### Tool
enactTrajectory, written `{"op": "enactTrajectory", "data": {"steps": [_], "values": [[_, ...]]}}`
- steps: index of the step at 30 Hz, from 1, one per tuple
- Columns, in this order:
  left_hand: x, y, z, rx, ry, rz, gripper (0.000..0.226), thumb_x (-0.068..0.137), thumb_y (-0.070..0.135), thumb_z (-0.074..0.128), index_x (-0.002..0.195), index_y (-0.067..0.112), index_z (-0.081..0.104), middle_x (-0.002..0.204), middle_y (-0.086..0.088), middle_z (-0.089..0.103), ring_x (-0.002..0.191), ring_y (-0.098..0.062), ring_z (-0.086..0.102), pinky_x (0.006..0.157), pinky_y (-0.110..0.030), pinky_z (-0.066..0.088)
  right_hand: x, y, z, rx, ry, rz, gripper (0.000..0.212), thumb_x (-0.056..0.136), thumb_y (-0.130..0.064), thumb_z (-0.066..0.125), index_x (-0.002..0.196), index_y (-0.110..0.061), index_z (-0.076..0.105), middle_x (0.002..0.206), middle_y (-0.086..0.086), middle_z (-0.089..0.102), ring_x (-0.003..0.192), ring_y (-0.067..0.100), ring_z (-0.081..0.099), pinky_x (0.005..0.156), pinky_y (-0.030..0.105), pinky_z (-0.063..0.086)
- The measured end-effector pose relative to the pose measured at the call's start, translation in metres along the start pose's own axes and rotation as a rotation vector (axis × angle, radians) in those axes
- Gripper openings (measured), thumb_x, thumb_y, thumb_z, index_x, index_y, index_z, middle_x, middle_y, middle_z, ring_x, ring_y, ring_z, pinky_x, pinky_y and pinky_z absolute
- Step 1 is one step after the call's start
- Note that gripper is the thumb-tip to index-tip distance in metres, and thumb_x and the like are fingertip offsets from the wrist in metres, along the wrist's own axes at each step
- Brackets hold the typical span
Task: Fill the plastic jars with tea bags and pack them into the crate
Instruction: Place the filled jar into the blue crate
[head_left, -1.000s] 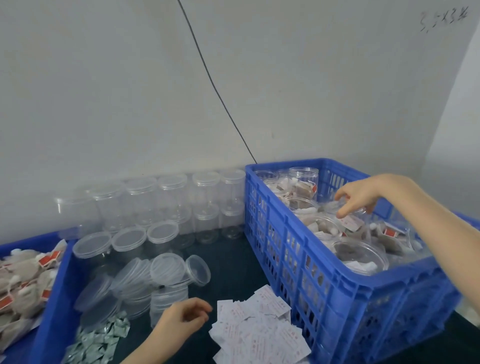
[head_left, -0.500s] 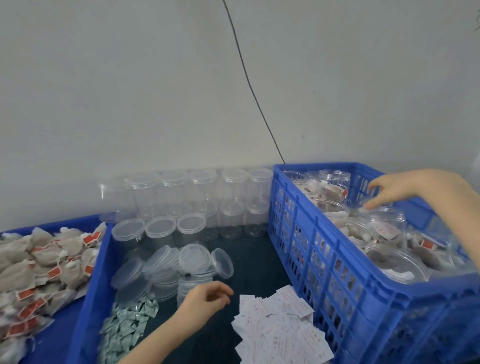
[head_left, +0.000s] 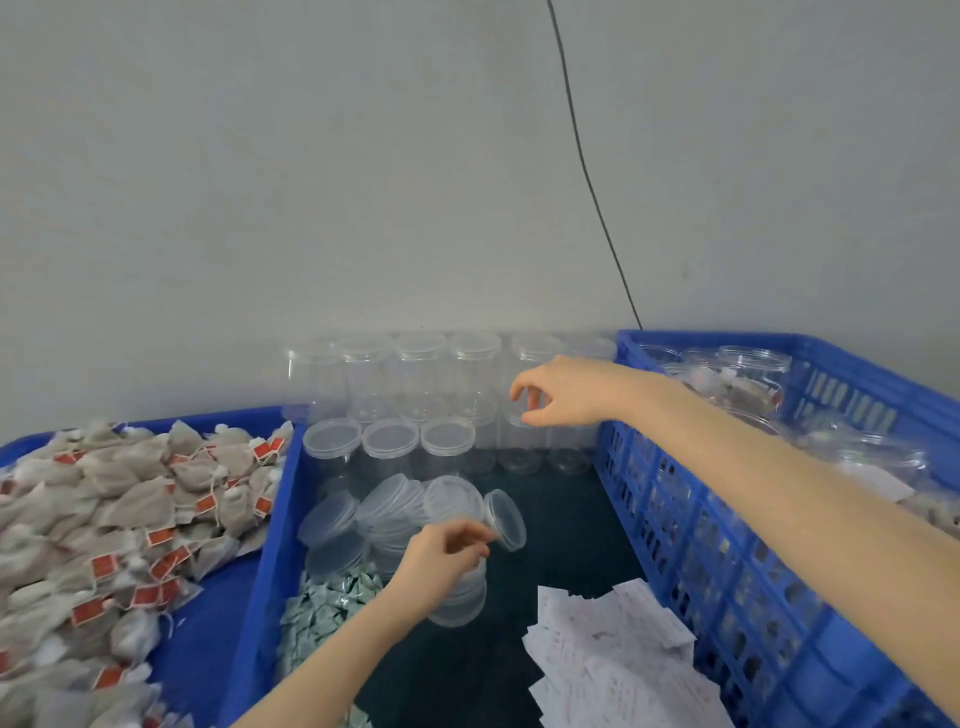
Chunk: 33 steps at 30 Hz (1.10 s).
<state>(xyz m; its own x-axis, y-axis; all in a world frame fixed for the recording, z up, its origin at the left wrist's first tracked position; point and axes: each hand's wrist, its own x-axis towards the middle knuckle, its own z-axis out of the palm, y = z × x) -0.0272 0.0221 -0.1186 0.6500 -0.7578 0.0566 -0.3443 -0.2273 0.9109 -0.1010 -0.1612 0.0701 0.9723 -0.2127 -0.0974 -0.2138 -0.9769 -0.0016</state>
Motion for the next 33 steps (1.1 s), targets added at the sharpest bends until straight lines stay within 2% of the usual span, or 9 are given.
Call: {"op": "enactTrajectory", "data": {"steps": [3,7,11,16,20,23,26,29,33], "values": [[0.002,-0.005,-0.006,0.006,0.038,-0.007,0.029,0.088,0.002,0.060,0.081,0.029,0.067,0.072,0.014,0.067,0.068,0.000,0.060,0.073,-0.016,0.048,0.037,-0.008,0.026,0.058,0.007,0.033,0.040,0.098,-0.037,0.052,0.136,-0.024,0.051,0.129,-0.003,0.061,0.112,0.018,0.056,0.084,0.031,0.043],[0.004,-0.008,-0.008,0.003,0.064,-0.031,0.026,0.088,0.002,0.059,0.084,0.026,0.067,0.078,0.005,0.067,0.071,-0.007,0.059,0.073,-0.019,0.048,0.076,-0.012,0.071,0.249,0.088,0.131,0.050,0.096,-0.032,0.058,0.142,-0.015,0.046,0.143,0.008,0.050,0.127,0.025,0.051,0.103,0.036,0.043],[0.004,-0.010,-0.007,0.007,0.077,-0.026,0.028,0.089,0.002,0.057,0.082,0.028,0.064,0.083,0.003,0.068,0.073,-0.006,0.059,0.067,-0.013,0.047,0.105,-0.021,0.114,0.424,0.154,0.207,0.068,0.094,-0.034,0.064,0.151,-0.013,0.034,0.152,0.014,0.036,0.136,0.029,0.042,0.109,0.041,0.038],[0.009,-0.015,-0.006,-0.006,0.080,-0.037,0.028,0.088,-0.001,0.053,0.087,0.025,0.065,0.078,0.011,0.066,0.069,0.006,0.058,0.067,-0.008,0.045,0.132,-0.037,0.157,0.524,0.228,0.270,0.073,0.092,-0.040,0.065,0.151,-0.017,0.030,0.151,0.012,0.032,0.133,0.030,0.046,0.102,0.041,0.044],[0.013,-0.018,-0.005,-0.009,0.088,-0.033,0.031,0.086,-0.002,0.052,0.086,0.026,0.065,0.079,0.012,0.067,0.067,0.012,0.058,0.070,-0.007,0.044,0.148,-0.046,0.178,0.595,0.309,0.325,0.074,0.091,-0.042,0.067,0.146,-0.011,0.029,0.150,0.012,0.032,0.128,0.029,0.049,0.099,0.039,0.047],[0.015,-0.019,-0.004,-0.006,0.090,-0.030,0.033,0.086,-0.002,0.052,0.083,0.029,0.064,0.078,0.013,0.066,0.068,0.012,0.058,0.070,-0.008,0.045,0.153,-0.051,0.187,0.629,0.396,0.327,0.070,0.087,-0.040,0.072,0.138,-0.011,0.035,0.142,0.011,0.040,0.119,0.027,0.056,0.089,0.033,0.050],[0.015,-0.018,-0.003,0.003,0.085,-0.024,0.034,0.086,-0.001,0.053,0.080,0.031,0.063,0.077,0.014,0.065,0.067,0.012,0.057,0.069,-0.007,0.044,0.155,-0.050,0.191,0.662,0.481,0.338,0.060,0.085,-0.037,0.075,0.127,-0.012,0.040,0.132,0.009,0.047,0.109,0.022,0.058,0.079,0.025,0.046],[0.014,-0.016,-0.002,0.014,0.078,-0.022,0.039,0.085,-0.003,0.051,0.077,0.034,0.062,0.073,0.015,0.064,0.067,0.012,0.057,0.067,-0.004,0.041,0.155,-0.047,0.193,0.719,0.540,0.341,0.055,0.082,-0.035,0.078,0.119,-0.016,0.042,0.126,0.006,0.049,0.097,0.013,0.052,0.077,0.022,0.045],[0.013,-0.015,-0.003,0.012,0.077,-0.029,0.039,0.085,-0.002,0.051,0.076,0.035,0.063,0.072,0.013,0.065,0.067,0.012,0.057,0.067,-0.004,0.041,0.149,-0.040,0.191,0.777,0.612,0.339,0.055,0.079,-0.036,0.081,0.116,-0.018,0.043,0.124,0.003,0.050,0.095,0.010,0.047,0.075,0.023,0.041]]}}
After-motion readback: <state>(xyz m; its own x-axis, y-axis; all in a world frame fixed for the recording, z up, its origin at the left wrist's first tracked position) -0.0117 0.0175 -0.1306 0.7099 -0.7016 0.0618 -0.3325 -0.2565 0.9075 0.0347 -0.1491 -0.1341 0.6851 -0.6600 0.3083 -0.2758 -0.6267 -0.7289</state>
